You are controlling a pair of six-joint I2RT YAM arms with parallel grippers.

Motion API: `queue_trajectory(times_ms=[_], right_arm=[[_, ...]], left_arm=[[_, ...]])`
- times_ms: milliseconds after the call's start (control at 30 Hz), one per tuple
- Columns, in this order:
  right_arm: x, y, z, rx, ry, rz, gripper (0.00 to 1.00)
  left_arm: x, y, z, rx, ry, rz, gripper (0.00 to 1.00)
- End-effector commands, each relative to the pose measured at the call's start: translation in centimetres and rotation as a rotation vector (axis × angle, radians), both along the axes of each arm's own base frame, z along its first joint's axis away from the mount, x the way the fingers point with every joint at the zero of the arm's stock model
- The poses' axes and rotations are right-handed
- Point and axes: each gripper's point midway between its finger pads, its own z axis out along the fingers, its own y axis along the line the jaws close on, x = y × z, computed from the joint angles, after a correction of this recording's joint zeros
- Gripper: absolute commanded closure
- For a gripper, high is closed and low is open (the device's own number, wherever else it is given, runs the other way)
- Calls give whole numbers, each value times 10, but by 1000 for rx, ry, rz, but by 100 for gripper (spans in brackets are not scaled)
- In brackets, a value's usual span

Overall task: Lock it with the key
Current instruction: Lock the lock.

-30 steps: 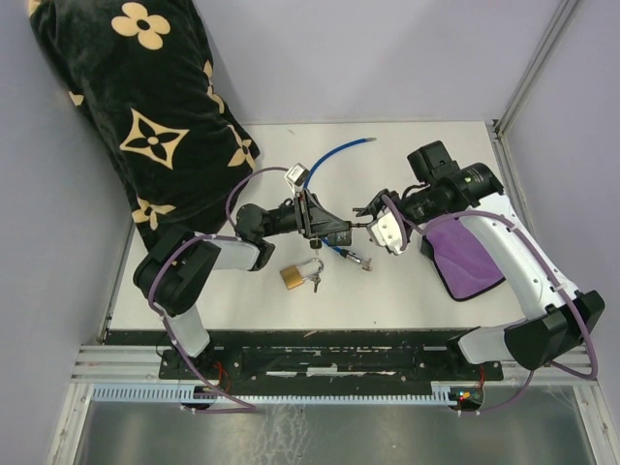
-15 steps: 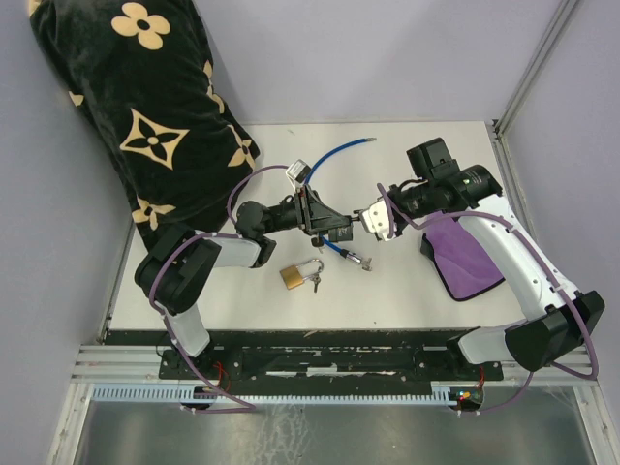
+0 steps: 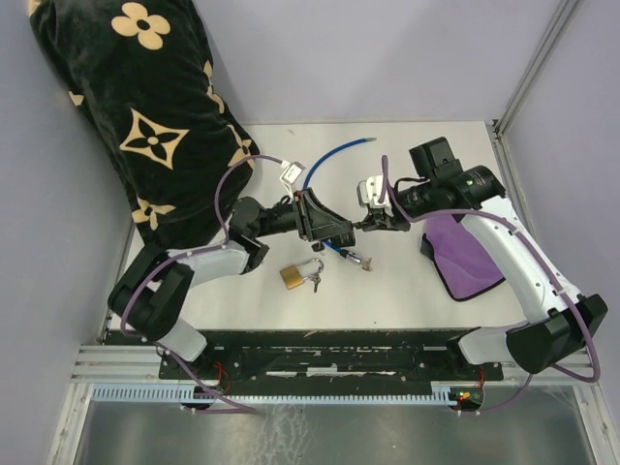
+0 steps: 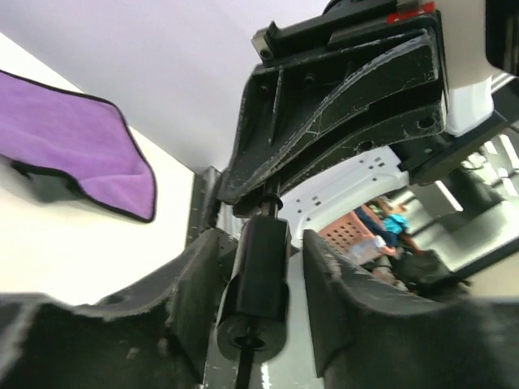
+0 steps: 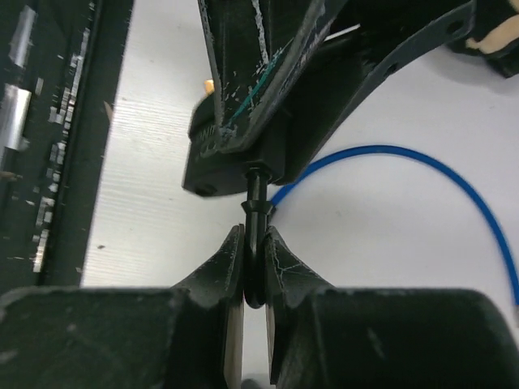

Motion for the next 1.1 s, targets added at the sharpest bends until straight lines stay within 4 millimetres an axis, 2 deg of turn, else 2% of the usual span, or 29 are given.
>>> queue_trajectory(times_ms=[0, 133, 267, 367, 467, 600, 733, 900, 1033, 1067], right_arm=[[-34, 9, 22, 86, 236, -10, 96], [-44, 11, 16, 88, 345, -9, 96], [-44, 11, 7, 77, 366, -39, 96], [-44, 11, -6, 47, 403, -65, 96], [-46, 13, -18, 20, 414, -65, 97], [-50, 20, -28, -14, 342, -42, 96], [-53, 25, -33, -39, 331, -14, 96], [-52, 27, -31, -35, 312, -5, 96], [-52, 31, -34, -29, 319, -5, 96], [-50, 32, -38, -30, 328, -14, 97]], left_arm=[[10, 13, -22, 138, -290, 176, 40], [6, 35, -40, 203, -464, 301, 20], [-4, 52, -37, 182, -589, 383, 13], [-14, 53, -40, 170, -617, 379, 13], [-32, 44, -46, 162, -700, 369, 13], [-33, 32, -62, 219, -727, 365, 12], [-43, 18, -69, 211, -737, 257, 13], [-58, 3, -83, 212, -731, 108, 21], [-49, -2, -87, 226, -727, 155, 23], [-46, -6, -82, 213, -740, 190, 27]])
